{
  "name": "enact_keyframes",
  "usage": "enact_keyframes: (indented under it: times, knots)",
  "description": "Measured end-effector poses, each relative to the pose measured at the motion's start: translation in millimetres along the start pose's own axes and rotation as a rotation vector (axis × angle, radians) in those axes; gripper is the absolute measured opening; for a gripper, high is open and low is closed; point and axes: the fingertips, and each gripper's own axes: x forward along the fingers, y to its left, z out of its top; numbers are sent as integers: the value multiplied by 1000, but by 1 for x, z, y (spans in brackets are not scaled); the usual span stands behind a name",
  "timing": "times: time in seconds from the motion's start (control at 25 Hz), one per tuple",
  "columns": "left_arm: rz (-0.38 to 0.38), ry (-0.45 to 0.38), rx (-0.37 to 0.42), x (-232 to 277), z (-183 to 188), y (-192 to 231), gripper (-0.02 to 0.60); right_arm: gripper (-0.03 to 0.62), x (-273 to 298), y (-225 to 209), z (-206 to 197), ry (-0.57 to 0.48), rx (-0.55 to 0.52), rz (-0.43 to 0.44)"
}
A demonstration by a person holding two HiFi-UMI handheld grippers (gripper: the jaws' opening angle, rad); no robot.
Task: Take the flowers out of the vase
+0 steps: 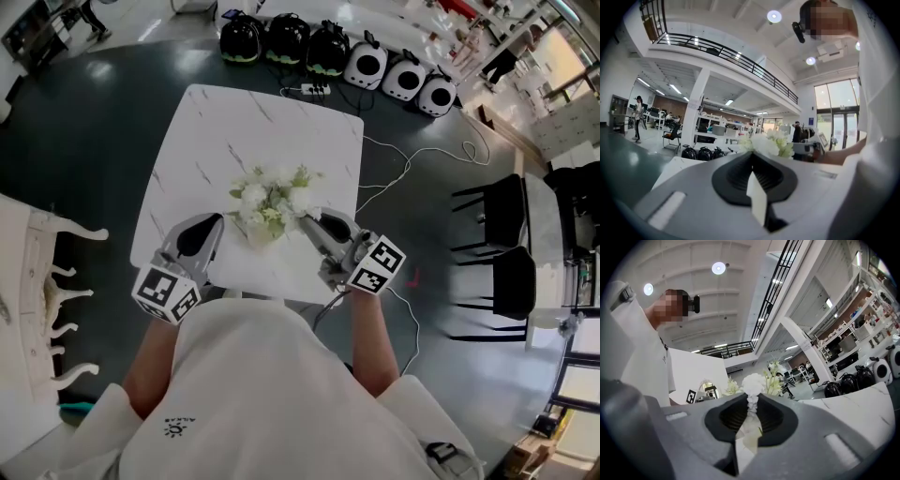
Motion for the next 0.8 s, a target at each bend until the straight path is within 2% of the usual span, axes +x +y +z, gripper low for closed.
enact_keyframes:
  times: [0.8]
  knots:
    - [-92,-35,9,16,16,2,-11,46,-4,11,34,-80,-43,-53]
